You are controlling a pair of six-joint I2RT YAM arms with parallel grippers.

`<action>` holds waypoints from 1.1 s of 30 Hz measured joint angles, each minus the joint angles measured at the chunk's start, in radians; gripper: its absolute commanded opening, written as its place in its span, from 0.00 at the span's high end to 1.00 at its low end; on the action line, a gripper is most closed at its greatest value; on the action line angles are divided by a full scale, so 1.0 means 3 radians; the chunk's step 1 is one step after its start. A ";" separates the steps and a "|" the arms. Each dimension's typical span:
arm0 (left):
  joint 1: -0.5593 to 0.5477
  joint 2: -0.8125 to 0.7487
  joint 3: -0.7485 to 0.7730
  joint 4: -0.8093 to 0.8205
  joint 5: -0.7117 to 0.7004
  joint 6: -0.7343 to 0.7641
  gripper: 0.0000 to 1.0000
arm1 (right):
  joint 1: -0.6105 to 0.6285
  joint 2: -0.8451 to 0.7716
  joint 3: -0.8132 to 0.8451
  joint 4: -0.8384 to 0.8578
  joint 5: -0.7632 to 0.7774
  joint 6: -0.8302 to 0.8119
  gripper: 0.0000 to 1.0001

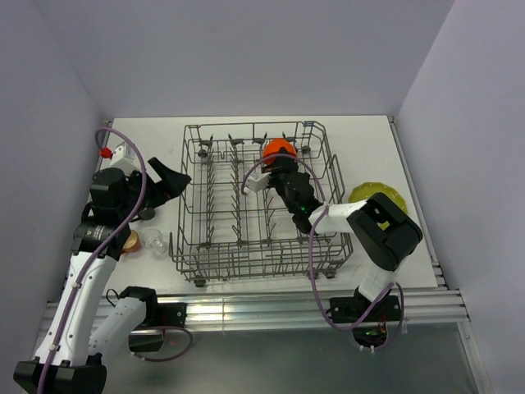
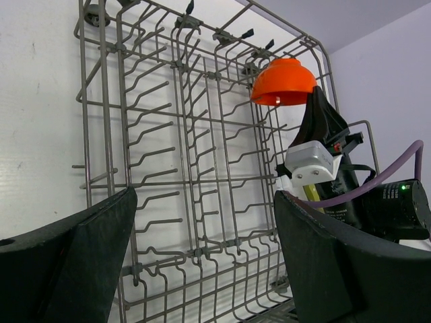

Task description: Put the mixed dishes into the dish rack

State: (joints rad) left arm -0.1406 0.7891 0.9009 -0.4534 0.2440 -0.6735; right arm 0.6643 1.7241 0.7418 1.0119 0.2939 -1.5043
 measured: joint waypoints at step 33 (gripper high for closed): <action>0.0000 -0.0092 -0.0103 0.0028 0.0058 -0.0009 0.10 | 0.0025 -0.0137 -0.0067 -0.0235 0.0264 0.0153 0.00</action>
State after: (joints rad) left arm -0.1406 0.7616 0.8700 -0.4450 0.2615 -0.6762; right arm 0.6720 1.6829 0.7216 0.9413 0.3733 -1.4586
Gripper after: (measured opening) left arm 0.897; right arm 0.994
